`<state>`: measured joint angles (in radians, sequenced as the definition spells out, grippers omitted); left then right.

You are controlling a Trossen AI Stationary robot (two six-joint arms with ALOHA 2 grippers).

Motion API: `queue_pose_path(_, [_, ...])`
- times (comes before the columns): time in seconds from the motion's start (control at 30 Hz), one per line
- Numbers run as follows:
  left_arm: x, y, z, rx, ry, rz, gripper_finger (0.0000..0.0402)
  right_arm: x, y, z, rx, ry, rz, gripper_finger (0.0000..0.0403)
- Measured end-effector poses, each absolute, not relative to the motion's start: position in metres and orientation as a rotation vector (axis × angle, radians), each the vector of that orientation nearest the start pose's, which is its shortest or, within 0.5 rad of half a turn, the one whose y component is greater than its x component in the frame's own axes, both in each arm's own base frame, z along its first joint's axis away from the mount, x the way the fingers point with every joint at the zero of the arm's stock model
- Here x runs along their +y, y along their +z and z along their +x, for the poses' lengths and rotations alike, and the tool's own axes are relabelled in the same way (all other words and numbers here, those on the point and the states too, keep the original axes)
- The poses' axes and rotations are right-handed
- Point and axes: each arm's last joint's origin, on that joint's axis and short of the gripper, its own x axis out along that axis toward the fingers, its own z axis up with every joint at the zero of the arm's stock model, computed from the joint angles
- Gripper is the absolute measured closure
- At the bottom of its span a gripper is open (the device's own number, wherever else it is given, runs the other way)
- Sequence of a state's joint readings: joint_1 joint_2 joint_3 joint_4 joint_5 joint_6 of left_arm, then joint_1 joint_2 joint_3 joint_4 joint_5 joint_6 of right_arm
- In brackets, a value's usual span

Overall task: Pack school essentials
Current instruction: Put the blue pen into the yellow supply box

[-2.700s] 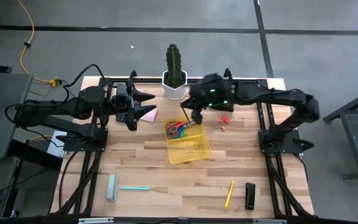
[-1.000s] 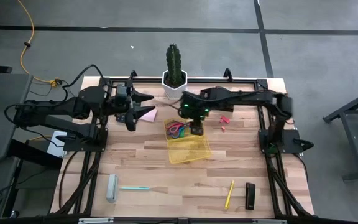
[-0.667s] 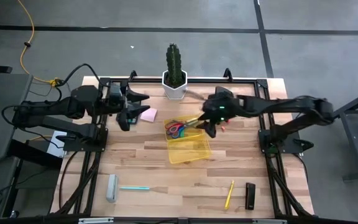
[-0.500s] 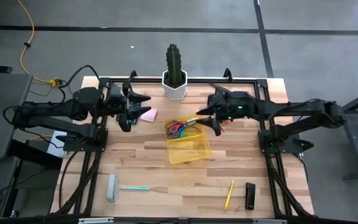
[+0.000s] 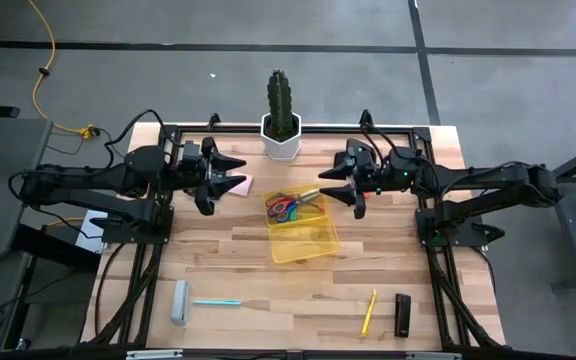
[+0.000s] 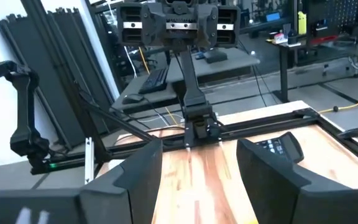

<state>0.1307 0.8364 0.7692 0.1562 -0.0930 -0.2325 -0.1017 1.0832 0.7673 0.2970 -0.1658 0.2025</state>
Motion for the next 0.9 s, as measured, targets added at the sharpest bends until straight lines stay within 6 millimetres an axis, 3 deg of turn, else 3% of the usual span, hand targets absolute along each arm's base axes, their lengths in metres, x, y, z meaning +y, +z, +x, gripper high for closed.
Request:
queue_pose_path(0.33, [0.026, 0.348, 0.187, -0.087, 0.193, -0.262, 0.0204, -0.020, 0.316, 0.243, 0.025, 0.062, 0.203, 0.0203])
queue_pose_path(0.47, [0.015, 0.327, 0.193, 0.129, 0.098, -0.354, 0.0204, -0.020, 0.316, 0.243, 0.025, 0.062, 0.203, 0.0203])
queue_pose_path(0.63, [-0.021, 0.286, 0.193, 0.568, 0.020, -0.481, 0.0204, -0.020, 0.316, 0.243, 0.025, 0.062, 0.203, 0.0203])
queue_pose_path(0.77, [-0.065, 0.256, 0.189, 0.877, -0.062, -0.481, 0.0204, -0.020, 0.316, 0.243, 0.026, 0.063, 0.203, 0.0203])
queue_pose_path(0.9, [-0.113, 0.229, 0.187, 1.060, -0.138, -0.407, 0.0204, -0.020, 0.316, 0.243, 0.026, 0.063, 0.203, 0.0203])
